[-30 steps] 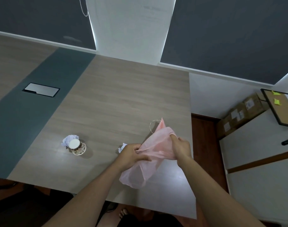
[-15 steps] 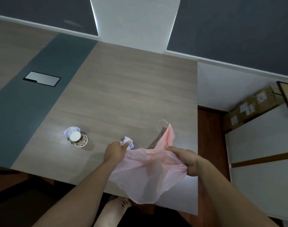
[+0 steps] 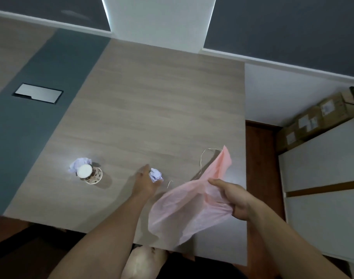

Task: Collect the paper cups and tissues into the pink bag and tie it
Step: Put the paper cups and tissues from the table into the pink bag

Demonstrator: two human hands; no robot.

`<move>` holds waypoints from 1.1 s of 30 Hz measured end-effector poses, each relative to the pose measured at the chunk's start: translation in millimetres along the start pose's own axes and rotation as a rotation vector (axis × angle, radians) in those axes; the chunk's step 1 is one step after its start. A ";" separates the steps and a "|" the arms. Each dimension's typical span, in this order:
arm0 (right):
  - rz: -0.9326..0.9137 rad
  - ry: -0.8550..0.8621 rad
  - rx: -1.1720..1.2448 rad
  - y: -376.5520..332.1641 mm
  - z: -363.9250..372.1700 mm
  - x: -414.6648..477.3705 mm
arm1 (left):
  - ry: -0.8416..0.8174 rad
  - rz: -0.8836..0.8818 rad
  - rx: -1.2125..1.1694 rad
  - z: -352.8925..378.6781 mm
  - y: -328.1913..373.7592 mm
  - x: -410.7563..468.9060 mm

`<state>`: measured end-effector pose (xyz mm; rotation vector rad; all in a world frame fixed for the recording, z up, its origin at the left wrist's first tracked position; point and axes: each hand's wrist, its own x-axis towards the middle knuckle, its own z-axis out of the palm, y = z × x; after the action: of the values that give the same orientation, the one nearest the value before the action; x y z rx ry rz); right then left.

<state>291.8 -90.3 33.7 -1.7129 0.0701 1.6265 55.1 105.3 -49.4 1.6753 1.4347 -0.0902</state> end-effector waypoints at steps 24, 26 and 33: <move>-0.208 -0.154 0.234 -8.1 107.5 -29.2 | -0.392 0.186 -0.515 -7.7 -4.3 -62.6; -0.243 -0.174 0.236 -7.0 112.6 -34.5 | -0.209 0.145 -0.390 -8.3 -9.2 -62.9; -0.276 -0.291 0.265 -10.5 130.5 -49.7 | -0.075 0.221 -0.501 -43.3 -38.2 -75.8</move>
<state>179.2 -34.1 95.1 -1.2168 -0.0852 1.5630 -21.2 73.4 -2.1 1.3823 1.0937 0.3037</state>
